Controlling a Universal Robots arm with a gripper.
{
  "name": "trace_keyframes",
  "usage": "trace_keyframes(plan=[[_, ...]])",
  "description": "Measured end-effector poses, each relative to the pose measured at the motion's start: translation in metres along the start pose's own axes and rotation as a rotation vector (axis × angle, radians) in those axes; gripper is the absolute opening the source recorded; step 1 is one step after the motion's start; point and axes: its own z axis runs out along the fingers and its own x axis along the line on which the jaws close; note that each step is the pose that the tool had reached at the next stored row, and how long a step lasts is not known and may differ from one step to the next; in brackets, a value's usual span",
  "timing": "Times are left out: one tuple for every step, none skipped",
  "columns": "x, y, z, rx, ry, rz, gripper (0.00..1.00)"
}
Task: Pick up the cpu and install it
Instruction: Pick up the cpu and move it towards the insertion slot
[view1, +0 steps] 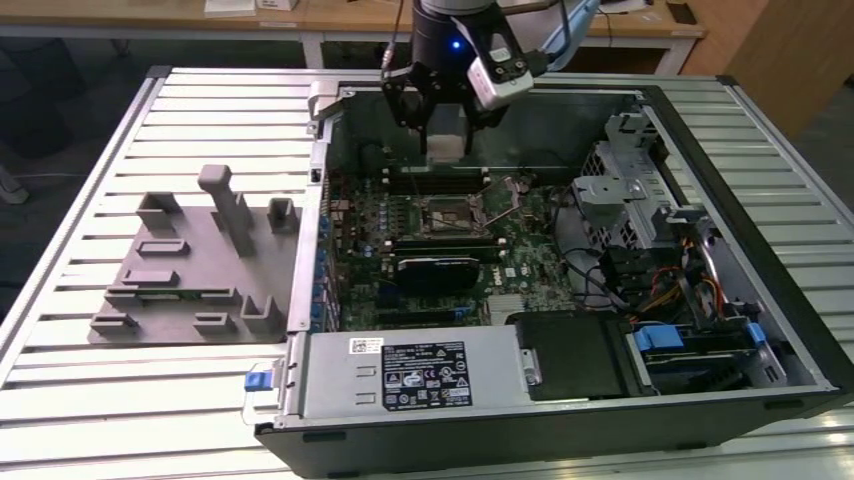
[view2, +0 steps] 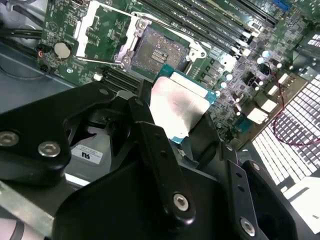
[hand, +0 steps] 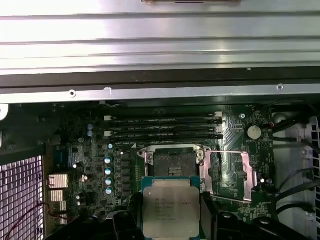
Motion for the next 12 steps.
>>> trace_keyframes(plan=[[0.0, -0.0001, 0.0014, 0.0001, -0.0002, 0.0, 0.55], [0.0001, -0.0001, 0.003, 0.0001, -0.0004, 0.0, 0.55], [0.0001, -0.0002, 0.0046, 0.0001, -0.0008, 0.0, 0.55], [0.0002, -0.0003, 0.006, 0.0001, -0.0012, 0.0, 0.55], [0.0002, -0.0003, 0.0073, 0.0, -0.0017, 0.0, 0.55], [0.0003, -0.0003, 0.0084, -0.0001, -0.0025, 0.0, 0.55], [0.0003, -0.0004, 0.0093, -0.0001, -0.0029, 0.0, 0.55], [0.0003, -0.0004, 0.0103, -0.0001, -0.0034, 0.0, 0.55], [0.0004, -0.0005, 0.0114, -0.0002, -0.0039, 0.0, 0.55], [0.0004, -0.0005, 0.0124, -0.0002, -0.0043, 0.0, 0.55], [0.0004, -0.0005, 0.0133, -0.0002, -0.0047, 0.0, 0.55], [0.0005, -0.0006, 0.0141, -0.0002, -0.0049, 0.0, 0.55]])
